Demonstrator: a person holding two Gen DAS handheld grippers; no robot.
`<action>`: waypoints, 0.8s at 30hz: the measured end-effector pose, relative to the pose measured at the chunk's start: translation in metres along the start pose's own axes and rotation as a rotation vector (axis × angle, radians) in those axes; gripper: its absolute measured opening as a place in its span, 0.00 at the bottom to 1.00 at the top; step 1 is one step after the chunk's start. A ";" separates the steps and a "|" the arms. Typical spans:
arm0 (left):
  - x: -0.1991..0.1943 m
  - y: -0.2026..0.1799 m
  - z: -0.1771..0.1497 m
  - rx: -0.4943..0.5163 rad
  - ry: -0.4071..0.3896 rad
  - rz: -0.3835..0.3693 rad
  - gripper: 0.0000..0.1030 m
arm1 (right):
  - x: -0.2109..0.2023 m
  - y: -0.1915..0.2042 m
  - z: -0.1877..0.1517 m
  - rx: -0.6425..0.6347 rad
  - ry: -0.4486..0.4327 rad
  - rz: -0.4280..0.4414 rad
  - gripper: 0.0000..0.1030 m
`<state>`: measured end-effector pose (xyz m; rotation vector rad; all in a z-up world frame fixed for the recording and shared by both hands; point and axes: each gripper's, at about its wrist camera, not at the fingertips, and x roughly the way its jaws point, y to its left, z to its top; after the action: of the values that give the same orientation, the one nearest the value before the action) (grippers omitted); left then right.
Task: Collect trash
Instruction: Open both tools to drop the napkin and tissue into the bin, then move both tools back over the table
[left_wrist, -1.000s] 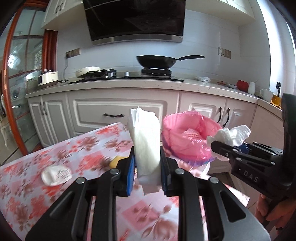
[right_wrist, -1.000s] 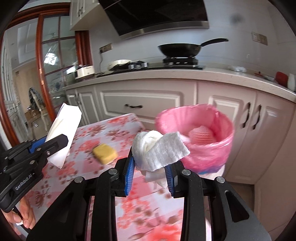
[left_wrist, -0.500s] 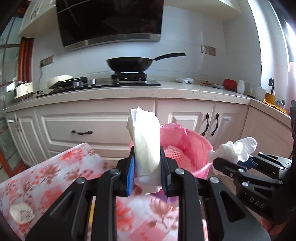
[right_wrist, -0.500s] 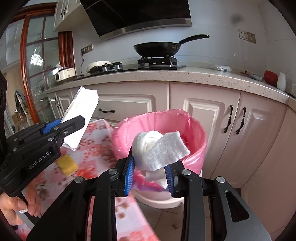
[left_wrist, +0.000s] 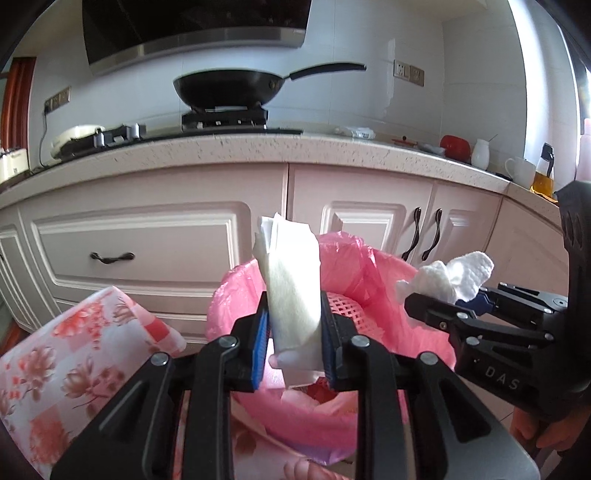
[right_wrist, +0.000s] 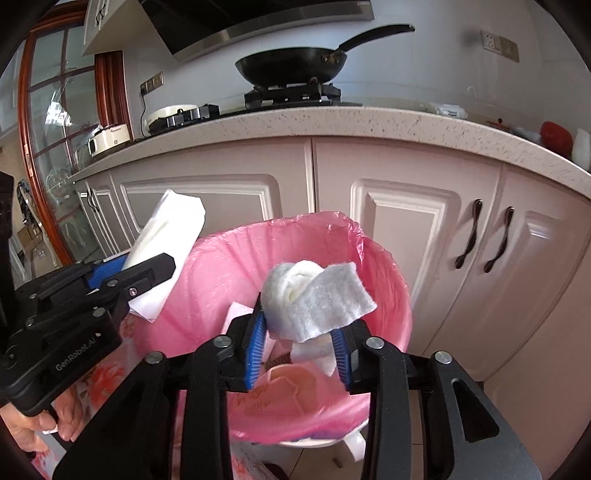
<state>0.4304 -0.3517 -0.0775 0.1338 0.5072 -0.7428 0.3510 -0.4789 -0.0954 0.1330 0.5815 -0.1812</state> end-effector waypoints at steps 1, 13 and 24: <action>0.006 0.002 0.000 -0.004 0.006 0.002 0.25 | 0.005 -0.002 0.001 -0.006 0.003 -0.003 0.35; 0.024 0.032 -0.011 -0.049 0.046 -0.008 0.60 | 0.003 -0.013 0.004 -0.014 -0.010 -0.010 0.55; -0.103 0.058 -0.043 -0.135 -0.023 0.119 0.95 | -0.081 0.041 -0.017 -0.013 -0.058 0.042 0.72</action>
<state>0.3891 -0.2333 -0.0683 0.0296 0.5209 -0.5915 0.2840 -0.4251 -0.0618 0.1264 0.5217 -0.1401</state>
